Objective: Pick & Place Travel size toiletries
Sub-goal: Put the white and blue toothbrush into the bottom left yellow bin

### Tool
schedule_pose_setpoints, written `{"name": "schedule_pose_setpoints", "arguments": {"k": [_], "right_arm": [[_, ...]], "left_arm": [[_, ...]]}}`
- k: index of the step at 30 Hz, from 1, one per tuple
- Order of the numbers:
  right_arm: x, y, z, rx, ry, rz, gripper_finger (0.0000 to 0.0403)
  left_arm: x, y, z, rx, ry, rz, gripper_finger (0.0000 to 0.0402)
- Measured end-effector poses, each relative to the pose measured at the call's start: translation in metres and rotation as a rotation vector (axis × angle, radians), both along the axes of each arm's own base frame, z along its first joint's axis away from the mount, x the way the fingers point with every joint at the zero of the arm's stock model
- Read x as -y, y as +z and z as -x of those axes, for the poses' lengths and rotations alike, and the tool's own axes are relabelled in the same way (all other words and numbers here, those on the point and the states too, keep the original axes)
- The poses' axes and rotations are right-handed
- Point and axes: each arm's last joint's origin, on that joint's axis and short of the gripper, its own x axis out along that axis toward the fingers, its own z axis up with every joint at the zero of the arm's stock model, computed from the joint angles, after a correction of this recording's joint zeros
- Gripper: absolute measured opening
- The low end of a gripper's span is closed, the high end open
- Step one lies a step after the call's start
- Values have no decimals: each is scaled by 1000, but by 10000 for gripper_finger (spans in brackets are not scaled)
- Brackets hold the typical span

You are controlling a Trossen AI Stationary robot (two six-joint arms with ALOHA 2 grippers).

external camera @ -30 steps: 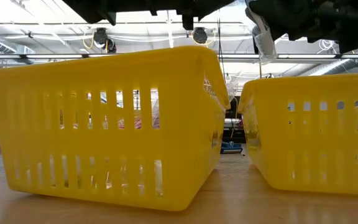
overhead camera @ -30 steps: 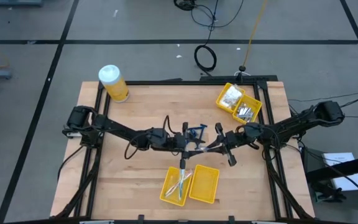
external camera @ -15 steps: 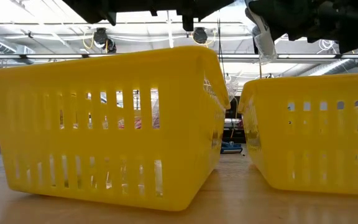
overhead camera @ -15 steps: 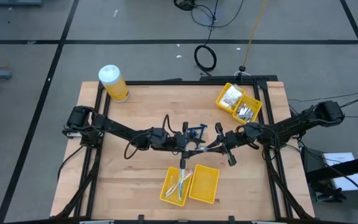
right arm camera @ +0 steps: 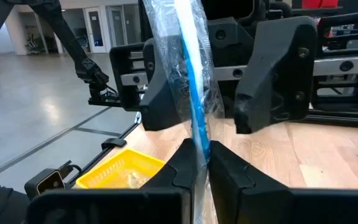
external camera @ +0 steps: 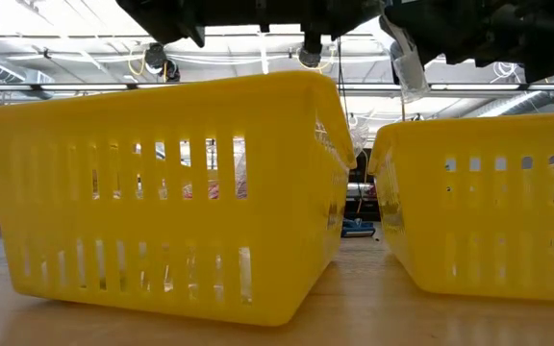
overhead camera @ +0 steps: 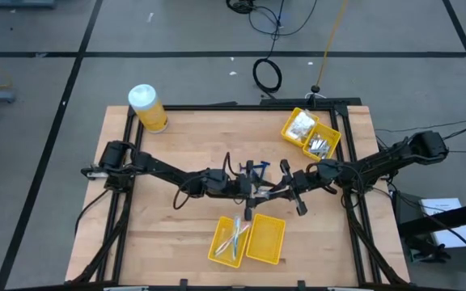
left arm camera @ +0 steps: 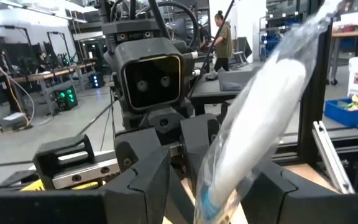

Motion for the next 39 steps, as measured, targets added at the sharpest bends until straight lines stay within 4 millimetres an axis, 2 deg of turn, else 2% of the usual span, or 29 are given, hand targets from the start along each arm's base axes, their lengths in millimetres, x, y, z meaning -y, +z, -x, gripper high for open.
{"name": "schedule_pose_setpoints", "arguments": {"k": [8, 13, 16, 20, 24, 28, 33, 36, 39], "right_arm": [[0, -1, 0, -6, 1, 9, 20], [0, -1, 0, -9, 2, 9, 24], [0, -1, 0, -11, 2, 9, 20], [0, -1, 0, -3, 5, 5, 35], [0, 0, 0, 0, 6, -5, 69], [0, 0, 0, -12, 1, -24, 100], [0, 0, 1, -6, 5, -26, 126], [0, 1, 1, -5, 6, -26, 132], [0, 1, 1, -5, 6, -26, 134]], "left_arm": [[1, -1, 0, -9, -4, 16, 163], [5, 9, 5, -3, -18, 49, 153], [7, 16, 9, -28, -34, 59, 113], [9, 28, 19, -97, -33, 63, 25], [17, 44, 34, -155, -20, 60, 16], [33, 68, 60, -193, 35, 10, 8], [46, 92, 97, -287, -3, 176, 15], [55, 84, 109, -461, -69, 336, 8], [66, 63, 111, -642, -73, 461, 12]]}}
